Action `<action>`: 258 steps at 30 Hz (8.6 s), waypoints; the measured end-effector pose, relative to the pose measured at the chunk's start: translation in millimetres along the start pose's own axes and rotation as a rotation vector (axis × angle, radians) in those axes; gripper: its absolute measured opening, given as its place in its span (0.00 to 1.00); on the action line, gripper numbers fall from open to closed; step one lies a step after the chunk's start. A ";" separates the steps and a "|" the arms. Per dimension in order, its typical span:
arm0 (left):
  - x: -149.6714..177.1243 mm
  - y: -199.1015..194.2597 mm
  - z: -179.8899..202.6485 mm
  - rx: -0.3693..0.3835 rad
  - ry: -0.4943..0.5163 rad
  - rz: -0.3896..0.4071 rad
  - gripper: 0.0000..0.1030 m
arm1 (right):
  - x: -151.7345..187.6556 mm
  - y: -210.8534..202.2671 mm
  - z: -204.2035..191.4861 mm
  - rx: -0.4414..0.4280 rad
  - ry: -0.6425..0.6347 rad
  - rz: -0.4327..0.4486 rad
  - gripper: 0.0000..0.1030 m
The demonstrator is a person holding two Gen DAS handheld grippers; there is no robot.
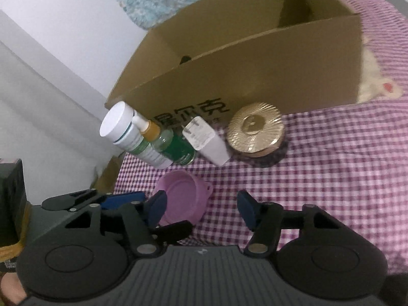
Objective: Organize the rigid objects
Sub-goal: 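Lower the right gripper onto the pink plastic lid and grasp its rim, then carry the pink lid up and into the box, then open the right gripper to drop the pink lid in the box, then withdraw the right gripper up out of the box, then lower the right gripper onto the gold-lidded jar and grasp it, then carry the gold-lidded jar up and into the box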
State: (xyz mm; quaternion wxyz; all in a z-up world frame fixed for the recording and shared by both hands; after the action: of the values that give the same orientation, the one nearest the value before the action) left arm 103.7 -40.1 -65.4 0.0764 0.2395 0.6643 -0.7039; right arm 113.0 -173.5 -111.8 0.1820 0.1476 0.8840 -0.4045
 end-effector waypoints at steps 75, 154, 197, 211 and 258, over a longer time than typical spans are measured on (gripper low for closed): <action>-129.4 -94.6 21.7 0.064 -0.030 0.314 0.71 | -119.8 -93.9 -49.3 0.017 -0.309 0.296 0.21; -41.8 -95.4 -15.0 0.331 -0.369 0.304 1.00 | -38.1 -155.8 -64.1 0.719 -0.396 0.280 1.00; -58.3 20.2 74.5 0.155 0.153 0.102 0.67 | -79.5 -20.2 63.9 0.007 0.044 0.059 0.47; -66.6 25.7 94.4 0.198 0.181 0.101 0.66 | -71.6 -33.0 80.1 -0.002 0.074 0.026 0.45; -79.3 39.0 138.0 0.218 0.305 0.114 0.57 | -51.9 -69.0 127.5 0.002 0.220 0.091 0.45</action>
State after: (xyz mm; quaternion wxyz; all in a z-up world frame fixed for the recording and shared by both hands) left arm 157.1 -195.1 -65.3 -0.0119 0.3876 0.5732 -0.7218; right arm 156.8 -320.8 -120.5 0.1018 0.2313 0.8906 -0.3782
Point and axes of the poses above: each gripper's, at about its wrist camera, not at the fingertips, and y roughly the way its jaws point, z to its right, x to its underside, the point moved 2 cm from there along y, roughly the way its jaws point, and after that the axes turned 5 degrees about -x, right-handed, at the moved point
